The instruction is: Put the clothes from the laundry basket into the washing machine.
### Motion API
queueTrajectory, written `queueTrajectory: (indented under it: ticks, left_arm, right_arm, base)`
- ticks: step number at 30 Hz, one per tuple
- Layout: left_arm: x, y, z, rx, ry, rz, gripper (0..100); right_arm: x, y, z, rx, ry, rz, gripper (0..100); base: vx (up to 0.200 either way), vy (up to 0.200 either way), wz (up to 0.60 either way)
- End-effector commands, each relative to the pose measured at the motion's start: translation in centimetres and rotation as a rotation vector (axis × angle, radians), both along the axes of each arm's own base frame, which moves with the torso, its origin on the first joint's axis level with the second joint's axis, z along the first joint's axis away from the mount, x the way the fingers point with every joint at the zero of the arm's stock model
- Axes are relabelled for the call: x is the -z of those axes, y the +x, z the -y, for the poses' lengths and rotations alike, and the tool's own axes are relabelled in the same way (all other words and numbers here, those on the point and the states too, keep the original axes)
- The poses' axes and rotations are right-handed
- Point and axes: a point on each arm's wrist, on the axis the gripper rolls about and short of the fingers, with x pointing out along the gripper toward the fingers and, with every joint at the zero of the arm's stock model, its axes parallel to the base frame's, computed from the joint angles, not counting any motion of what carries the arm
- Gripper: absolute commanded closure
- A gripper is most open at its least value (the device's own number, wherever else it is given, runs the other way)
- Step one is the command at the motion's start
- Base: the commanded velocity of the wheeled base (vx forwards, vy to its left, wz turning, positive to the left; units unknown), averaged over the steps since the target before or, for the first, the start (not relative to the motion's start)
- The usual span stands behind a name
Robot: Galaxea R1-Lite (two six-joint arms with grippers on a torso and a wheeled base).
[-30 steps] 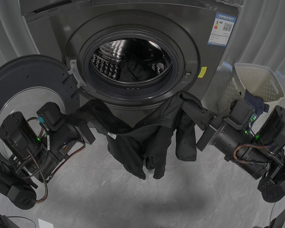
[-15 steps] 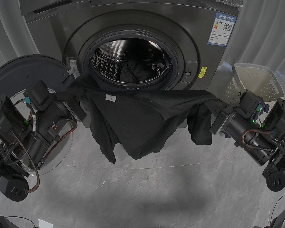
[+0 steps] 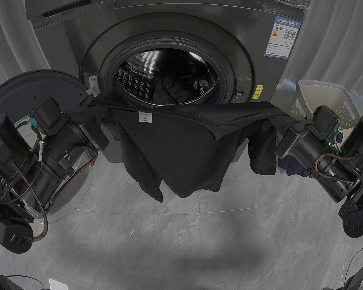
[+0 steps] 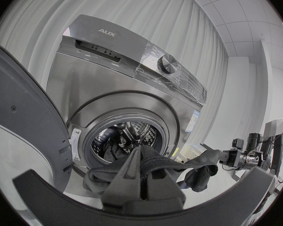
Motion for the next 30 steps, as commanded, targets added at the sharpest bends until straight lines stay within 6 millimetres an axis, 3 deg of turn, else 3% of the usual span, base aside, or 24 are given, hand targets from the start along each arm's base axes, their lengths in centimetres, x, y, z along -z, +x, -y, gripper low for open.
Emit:
queueTrajectory:
  ticks: [1,7,14,18,23,24,30]
  left_arm:
    - [-0.3,0.0,0.1,0.004,-0.006,0.009,100]
    - [0.3,-0.2,0.8,0.032,0.011,-0.019,100]
    - [1.9,-0.3,4.6,0.152,0.063,-0.077,100]
    - [2.8,0.3,5.7,0.193,0.087,-0.092,100]
    - [1.9,0.8,6.2,0.223,0.076,-0.065,100]
    - [1.7,0.9,6.3,0.224,0.072,-0.057,100]
    - [1.0,0.9,6.2,0.232,0.054,-0.035,100]
  right_arm:
    - [-0.1,-0.1,-0.1,-0.005,0.002,0.003,100]
    - [0.4,0.0,-0.7,-0.022,-0.013,-0.020,100]
    - [5.9,0.5,-5.2,-0.140,-0.113,-0.173,100]
    - [7.8,0.4,-7.2,-0.194,-0.128,-0.222,100]
    - [9.3,0.4,-8.3,-0.213,-0.153,-0.252,100]
    - [9.6,0.3,-8.3,-0.213,-0.161,-0.262,0]
    - [12.1,-0.7,-7.4,-0.209,-0.244,-0.348,0]
  base:
    - [0.000,0.000,0.00]
    - [0.000,0.000,0.00]
    - [0.000,0.000,0.00]
    - [0.000,0.000,0.00]
    - [0.000,0.000,0.00]
    - [0.000,0.000,0.00]
    - [0.000,0.000,0.00]
